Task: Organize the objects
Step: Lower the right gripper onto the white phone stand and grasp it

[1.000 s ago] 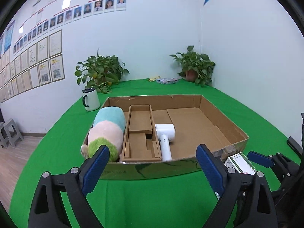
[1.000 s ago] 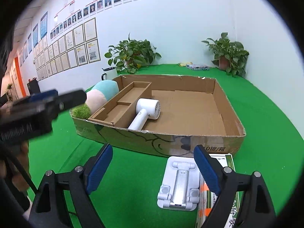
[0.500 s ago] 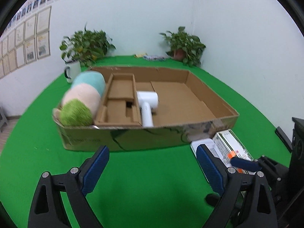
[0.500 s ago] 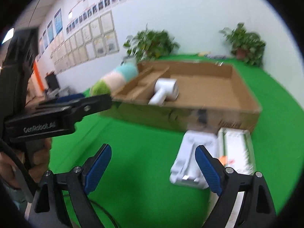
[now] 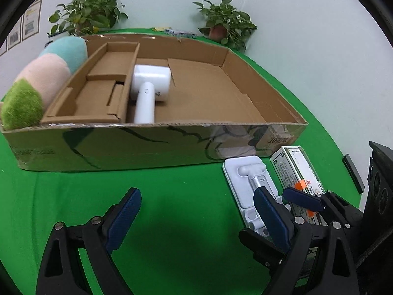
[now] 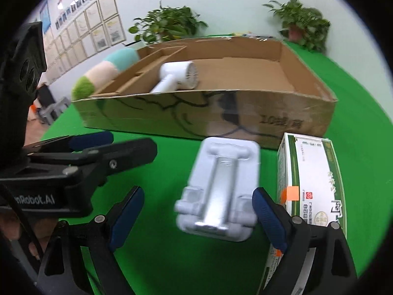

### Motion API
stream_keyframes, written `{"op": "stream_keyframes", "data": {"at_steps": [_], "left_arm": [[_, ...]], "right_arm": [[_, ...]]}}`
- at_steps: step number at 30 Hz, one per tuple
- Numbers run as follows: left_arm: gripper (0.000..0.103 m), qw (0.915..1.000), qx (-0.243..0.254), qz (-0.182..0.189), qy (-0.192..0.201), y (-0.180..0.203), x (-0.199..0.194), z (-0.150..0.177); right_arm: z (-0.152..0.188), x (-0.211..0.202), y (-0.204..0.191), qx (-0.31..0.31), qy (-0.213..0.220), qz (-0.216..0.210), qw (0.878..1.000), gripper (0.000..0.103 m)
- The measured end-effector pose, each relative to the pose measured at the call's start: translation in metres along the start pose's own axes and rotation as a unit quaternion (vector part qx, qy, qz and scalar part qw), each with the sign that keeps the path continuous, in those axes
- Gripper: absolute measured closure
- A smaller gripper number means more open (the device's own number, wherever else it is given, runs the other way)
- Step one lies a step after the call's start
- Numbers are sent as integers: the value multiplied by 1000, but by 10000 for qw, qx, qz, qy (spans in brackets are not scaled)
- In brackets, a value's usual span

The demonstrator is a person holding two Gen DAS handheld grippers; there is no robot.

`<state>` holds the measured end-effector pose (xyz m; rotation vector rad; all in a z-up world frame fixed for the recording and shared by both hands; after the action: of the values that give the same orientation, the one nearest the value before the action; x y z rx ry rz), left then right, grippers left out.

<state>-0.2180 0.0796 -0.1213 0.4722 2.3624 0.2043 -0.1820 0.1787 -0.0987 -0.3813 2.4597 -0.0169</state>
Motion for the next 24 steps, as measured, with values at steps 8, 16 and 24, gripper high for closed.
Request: {"op": "stream_keyframes", "data": {"at_steps": [8,16,24], "left_arm": [[12,9992,-349,198,-62,-13,10,0],[12,9983,-458,329,-132,-22,-1,4],[12,9983,-408,388,-146,-19,0,-6]], "right_arm": [[-2,10,-4,-261,-113,305,9991,24],[5,5,-18,-697,44,308,9971,48],[1,14,2,-185,-275,362,9988,24]]}}
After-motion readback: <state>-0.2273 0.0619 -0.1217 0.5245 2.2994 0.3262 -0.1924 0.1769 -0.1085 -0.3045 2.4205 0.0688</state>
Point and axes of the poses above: each gripper's, at about its wrist camera, not at the fingertips, and x roughly the way its jaws point, y to its right, z to its underside, the point moved 2 cm from there along x, roughly the way its jaws point, and after that the axes turned 11 degrees about y, right-handed, at the moved point
